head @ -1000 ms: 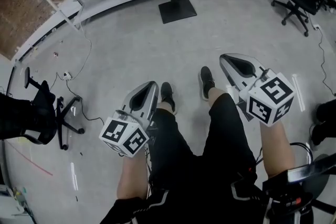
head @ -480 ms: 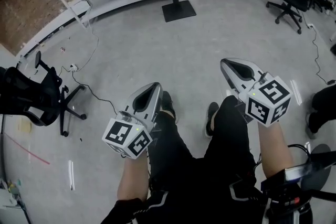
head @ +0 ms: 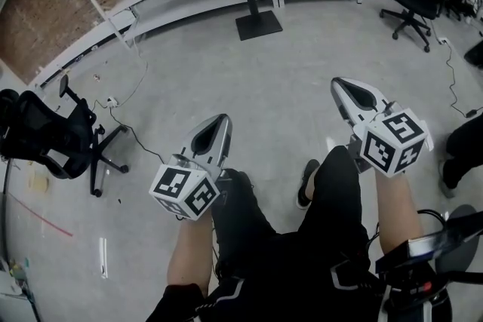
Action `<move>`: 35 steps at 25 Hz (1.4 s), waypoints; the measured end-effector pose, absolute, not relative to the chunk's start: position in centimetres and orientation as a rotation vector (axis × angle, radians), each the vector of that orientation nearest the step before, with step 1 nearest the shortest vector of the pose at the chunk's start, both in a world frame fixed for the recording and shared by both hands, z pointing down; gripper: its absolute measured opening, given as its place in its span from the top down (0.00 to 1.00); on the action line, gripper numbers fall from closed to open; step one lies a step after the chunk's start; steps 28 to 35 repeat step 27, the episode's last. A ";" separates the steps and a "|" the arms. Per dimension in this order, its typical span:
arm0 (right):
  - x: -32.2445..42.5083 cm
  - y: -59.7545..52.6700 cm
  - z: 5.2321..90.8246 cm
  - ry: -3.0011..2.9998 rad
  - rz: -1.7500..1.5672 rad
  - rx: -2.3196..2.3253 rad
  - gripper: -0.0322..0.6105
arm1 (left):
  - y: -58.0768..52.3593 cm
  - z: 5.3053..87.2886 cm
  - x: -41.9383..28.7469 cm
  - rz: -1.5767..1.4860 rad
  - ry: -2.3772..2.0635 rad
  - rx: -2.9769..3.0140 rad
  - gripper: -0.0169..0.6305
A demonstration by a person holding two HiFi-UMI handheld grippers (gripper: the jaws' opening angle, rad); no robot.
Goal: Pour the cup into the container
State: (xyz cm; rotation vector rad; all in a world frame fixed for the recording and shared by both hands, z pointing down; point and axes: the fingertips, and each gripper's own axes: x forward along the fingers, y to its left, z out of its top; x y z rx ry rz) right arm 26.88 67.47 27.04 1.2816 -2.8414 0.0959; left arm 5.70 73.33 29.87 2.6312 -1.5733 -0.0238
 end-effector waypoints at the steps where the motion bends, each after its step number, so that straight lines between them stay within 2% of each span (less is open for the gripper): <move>1: 27.1 67.5 27.1 -2.832 0.089 1.283 0.95 | 73.3 29.7 5.9 -0.035 -1.564 2.633 0.99; 12: 28.5 66.4 26.9 -2.816 0.084 1.303 0.95 | 71.6 29.7 8.2 0.060 -1.559 2.676 0.99; 35: 29.1 65.0 27.4 -2.799 0.080 1.278 0.95 | 69.9 30.1 8.5 0.059 -1.576 2.646 0.99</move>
